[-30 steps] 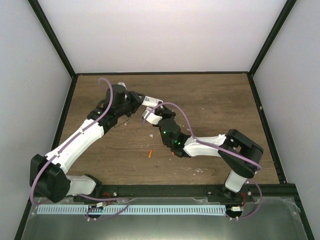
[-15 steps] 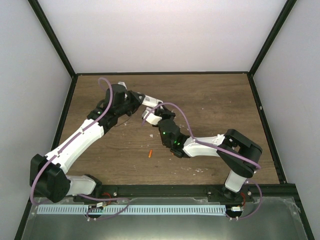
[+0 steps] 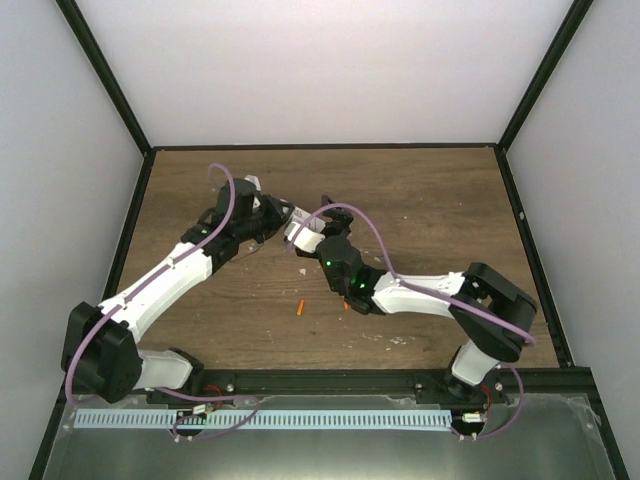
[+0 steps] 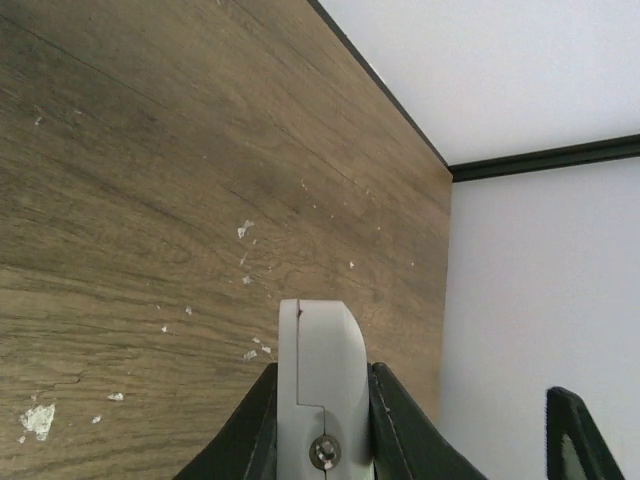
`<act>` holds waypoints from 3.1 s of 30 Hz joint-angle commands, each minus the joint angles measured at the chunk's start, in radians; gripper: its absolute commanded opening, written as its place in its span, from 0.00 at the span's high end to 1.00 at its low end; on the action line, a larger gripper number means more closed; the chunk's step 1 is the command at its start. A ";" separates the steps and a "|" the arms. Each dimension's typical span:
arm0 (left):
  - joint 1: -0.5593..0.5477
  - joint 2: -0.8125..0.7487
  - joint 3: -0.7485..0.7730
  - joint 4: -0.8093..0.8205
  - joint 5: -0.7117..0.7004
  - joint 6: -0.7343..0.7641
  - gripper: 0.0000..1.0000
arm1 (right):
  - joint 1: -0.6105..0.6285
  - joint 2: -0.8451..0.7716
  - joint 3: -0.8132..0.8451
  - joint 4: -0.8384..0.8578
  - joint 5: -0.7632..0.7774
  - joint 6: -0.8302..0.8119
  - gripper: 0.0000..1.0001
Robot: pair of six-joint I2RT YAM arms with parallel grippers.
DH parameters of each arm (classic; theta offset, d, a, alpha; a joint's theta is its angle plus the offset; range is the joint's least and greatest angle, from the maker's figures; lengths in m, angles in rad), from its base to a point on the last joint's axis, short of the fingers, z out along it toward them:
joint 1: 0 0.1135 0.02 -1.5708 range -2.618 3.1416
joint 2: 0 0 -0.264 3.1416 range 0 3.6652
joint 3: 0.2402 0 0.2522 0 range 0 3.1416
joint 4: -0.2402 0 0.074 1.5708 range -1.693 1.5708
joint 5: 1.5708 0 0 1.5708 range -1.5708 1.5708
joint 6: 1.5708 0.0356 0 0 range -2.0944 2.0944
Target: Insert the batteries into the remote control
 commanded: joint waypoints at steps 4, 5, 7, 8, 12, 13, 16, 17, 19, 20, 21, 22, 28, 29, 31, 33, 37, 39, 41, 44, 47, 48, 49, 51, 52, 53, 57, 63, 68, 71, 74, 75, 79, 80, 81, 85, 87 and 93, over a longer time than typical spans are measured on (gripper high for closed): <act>0.007 -0.023 -0.018 0.149 0.082 0.121 1.00 | -0.047 -0.133 0.068 -0.402 -0.301 0.277 0.00; 0.007 -0.027 -0.020 0.155 0.090 0.139 1.00 | -0.061 -0.148 0.071 -0.450 -0.344 0.304 0.00; 0.010 -0.036 -0.028 0.180 0.117 0.188 1.00 | -0.086 -0.184 0.064 -0.500 -0.426 0.341 0.00; 0.012 -0.041 -0.025 0.177 0.128 0.212 1.00 | -0.097 -0.202 0.055 -0.508 -0.453 0.354 0.00; 0.020 -0.060 -0.028 0.166 0.175 0.309 1.00 | -0.138 -0.285 0.007 -0.505 -0.538 0.395 0.00; 0.022 -0.062 -0.032 0.169 0.197 0.334 1.00 | -0.148 -0.301 -0.003 -0.503 -0.557 0.403 0.00; 0.036 -0.059 -0.040 0.173 0.273 0.385 1.00 | -0.182 -0.337 -0.018 -0.518 -0.623 0.426 0.00; 0.041 -0.056 -0.042 0.175 0.300 0.393 1.00 | -0.192 -0.346 -0.017 -0.533 -0.648 0.432 0.00; 0.049 -0.050 -0.051 0.193 0.355 0.411 1.00 | -0.207 -0.358 -0.012 -0.565 -0.698 0.439 0.00; 0.053 -0.046 -0.051 0.198 0.379 0.419 1.00 | -0.210 -0.365 -0.012 -0.578 -0.717 0.440 0.00; 0.056 -0.043 -0.053 0.203 0.398 0.428 1.00 | -0.213 -0.368 -0.012 -0.589 -0.736 0.440 0.00; 0.058 -0.038 -0.053 0.208 0.422 0.438 1.00 | -0.215 -0.371 -0.010 -0.602 -0.754 0.443 0.00; 0.060 -0.033 -0.037 0.210 0.489 0.500 1.00 | -0.223 -0.371 -0.003 -0.648 -0.821 0.457 0.00; 0.061 -0.034 -0.033 0.205 0.496 0.511 1.00 | -0.224 -0.372 -0.006 -0.647 -0.825 0.456 0.00; 0.062 -0.035 -0.025 0.192 0.508 0.535 1.00 | -0.226 -0.378 -0.007 -0.650 -0.829 0.456 0.00; 0.063 -0.034 -0.022 0.176 0.509 0.549 1.00 | -0.228 -0.382 -0.007 -0.652 -0.830 0.456 0.01; 0.067 -0.034 -0.026 0.159 0.507 0.570 1.00 | -0.232 -0.393 -0.007 -0.660 -0.839 0.454 0.03; 0.069 -0.037 -0.031 0.151 0.500 0.577 1.00 | -0.234 -0.395 -0.006 -0.670 -0.834 0.452 0.05; 0.071 -0.040 -0.035 0.150 0.498 0.577 1.00 | -0.237 -0.399 -0.009 -0.679 -0.829 0.452 0.07; 0.079 -0.043 -0.036 0.152 0.500 0.577 1.00 | -0.242 -0.403 -0.015 -0.688 -0.830 0.453 0.09; 0.080 -0.047 -0.037 0.155 0.508 0.575 1.00 | -0.247 -0.403 -0.021 -0.693 -0.835 0.454 0.10; 0.080 -0.048 -0.035 0.156 0.510 0.576 1.00 | -0.249 -0.403 -0.025 -0.692 -0.837 0.455 0.11; 0.081 -0.049 -0.036 0.157 0.510 0.574 1.00 | -0.250 -0.401 -0.026 -0.691 -0.840 0.456 0.12; 0.082 -0.050 -0.036 0.157 0.515 0.575 1.00 | -0.252 -0.399 -0.031 -0.691 -0.843 0.460 0.12; 0.083 -0.051 -0.036 0.157 0.518 0.574 1.00 | -0.254 -0.398 -0.033 -0.689 -0.845 0.460 0.12; 0.083 -0.051 -0.036 0.158 0.521 0.573 1.00 | -0.255 -0.397 -0.034 -0.687 -0.846 0.461 0.12; 0.083 -0.050 -0.036 0.162 0.537 0.575 1.00 | -0.263 -0.391 -0.038 -0.684 -0.855 0.463 0.16; 0.083 -0.050 -0.037 0.165 0.548 0.573 1.00 | -0.269 -0.390 -0.044 -0.670 -0.850 0.463 0.18; 0.083 -0.051 -0.037 0.168 0.555 0.570 1.00 | -0.273 -0.387 -0.043 -0.671 -0.852 0.465 0.22; 0.082 -0.054 -0.042 0.172 0.556 0.566 1.00 | -0.273 -0.386 -0.042 -0.675 -0.858 0.466 0.24; 0.083 -0.057 -0.045 0.173 0.555 0.566 1.00 | -0.275 -0.385 -0.039 -0.679 -0.865 0.468 0.28; 0.083 -0.057 -0.045 0.173 0.556 0.567 1.00 | -0.274 -0.384 -0.038 -0.680 -0.867 0.468 0.30; 0.083 -0.057 -0.047 0.170 0.552 0.569 1.00 | -0.274 -0.388 -0.033 -0.690 -0.871 0.469 0.38; 0.084 -0.057 -0.048 0.168 0.550 0.570 1.00 | -0.274 -0.388 -0.034 -0.691 -0.873 0.470 0.39; 0.083 -0.057 -0.048 0.169 0.547 0.568 1.00 | -0.274 -0.391 -0.034 -0.691 -0.873 0.469 0.41; 0.083 -0.057 -0.049 0.168 0.531 0.567 1.00 | -0.274 -0.393 -0.033 -0.698 -0.869 0.467 0.47; 0.084 -0.060 -0.049 0.167 0.520 0.566 1.00 | -0.274 -0.392 -0.030 -0.703 -0.868 0.468 0.50; 0.089 -0.066 -0.026 0.138 0.475 0.587 1.00 | -0.274 -0.383 -0.040 -0.729 -0.859 0.472 0.53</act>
